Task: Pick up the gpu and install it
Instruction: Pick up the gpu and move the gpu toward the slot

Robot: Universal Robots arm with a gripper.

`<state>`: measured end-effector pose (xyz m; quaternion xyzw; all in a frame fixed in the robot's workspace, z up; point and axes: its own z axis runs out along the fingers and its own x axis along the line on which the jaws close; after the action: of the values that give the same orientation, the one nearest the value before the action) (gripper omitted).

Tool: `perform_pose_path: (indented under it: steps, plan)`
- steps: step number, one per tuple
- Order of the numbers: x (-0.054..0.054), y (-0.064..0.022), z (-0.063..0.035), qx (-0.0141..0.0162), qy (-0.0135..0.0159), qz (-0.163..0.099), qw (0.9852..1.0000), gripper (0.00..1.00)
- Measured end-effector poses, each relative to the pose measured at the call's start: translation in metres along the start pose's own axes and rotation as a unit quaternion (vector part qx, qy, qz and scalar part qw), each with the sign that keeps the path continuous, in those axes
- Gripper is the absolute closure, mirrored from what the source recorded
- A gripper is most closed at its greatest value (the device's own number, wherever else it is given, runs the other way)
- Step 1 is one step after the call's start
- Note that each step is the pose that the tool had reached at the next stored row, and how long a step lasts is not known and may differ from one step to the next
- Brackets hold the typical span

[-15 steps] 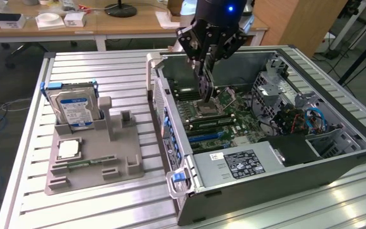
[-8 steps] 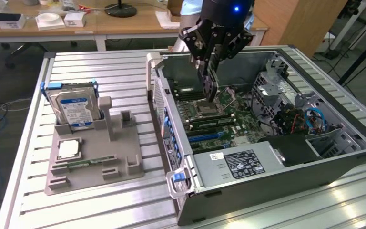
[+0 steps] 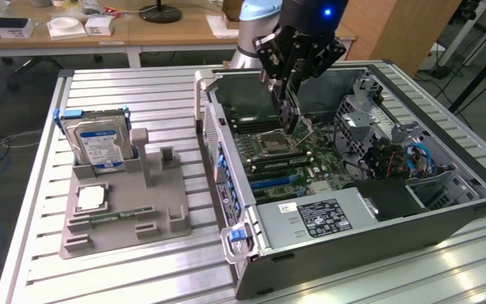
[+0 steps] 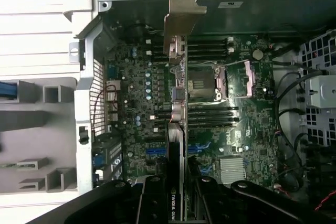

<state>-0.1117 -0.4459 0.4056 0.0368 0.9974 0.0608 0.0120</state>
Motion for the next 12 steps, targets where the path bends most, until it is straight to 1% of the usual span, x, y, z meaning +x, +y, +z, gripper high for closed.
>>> perform_pose_path:
  steps: [5,12]
  plan:
    - [-0.0089,0.0006,0.0004,-0.0001,0.0002,-0.001,1.0,0.74]
    - [-0.0096,0.0007,0.0004,-0.0001,0.0003,-0.003,1.0,0.74]
